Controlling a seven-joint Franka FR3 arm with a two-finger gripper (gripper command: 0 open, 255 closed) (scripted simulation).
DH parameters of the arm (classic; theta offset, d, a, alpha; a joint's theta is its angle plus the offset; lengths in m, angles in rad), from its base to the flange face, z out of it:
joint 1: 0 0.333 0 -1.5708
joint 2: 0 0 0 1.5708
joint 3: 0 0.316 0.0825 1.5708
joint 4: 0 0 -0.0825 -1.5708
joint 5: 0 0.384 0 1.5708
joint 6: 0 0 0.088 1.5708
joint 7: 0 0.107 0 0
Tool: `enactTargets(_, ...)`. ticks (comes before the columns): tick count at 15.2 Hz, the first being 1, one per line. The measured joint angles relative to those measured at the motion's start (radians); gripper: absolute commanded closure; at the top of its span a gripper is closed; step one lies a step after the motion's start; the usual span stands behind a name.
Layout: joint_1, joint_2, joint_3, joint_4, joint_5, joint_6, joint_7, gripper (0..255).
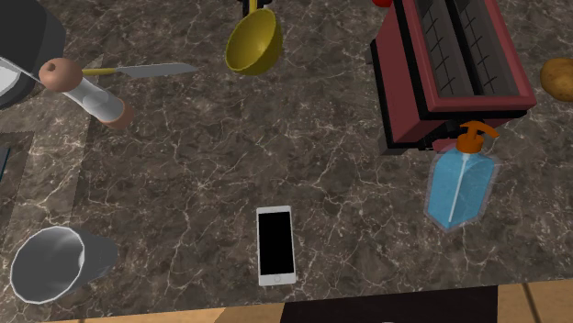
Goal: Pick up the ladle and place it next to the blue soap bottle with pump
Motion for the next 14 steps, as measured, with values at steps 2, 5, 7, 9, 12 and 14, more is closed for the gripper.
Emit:
enactTargets(2, 0.005, 0.021, 0.001, 0.061, -0.003, -0.039, 0.008, 255)
enactTargets(5, -0.019, -0.027, -0.003, 0.013, 0.007, -0.044, -0.014, 255)
enactTargets(7, -0.052, -0.104, -0.011, -0.098, 0.02, -0.014, -0.051, 255)
enactTargets(9, -0.079, -0.165, -0.02, -0.191, 0.03, 0.013, -0.086, 255)
enactTargets(12, -0.131, -0.276, -0.045, -0.341, 0.049, 0.041, -0.161, 255)
enactTargets(14, -0.155, -0.333, -0.061, -0.411, 0.056, 0.048, -0.201, 255)
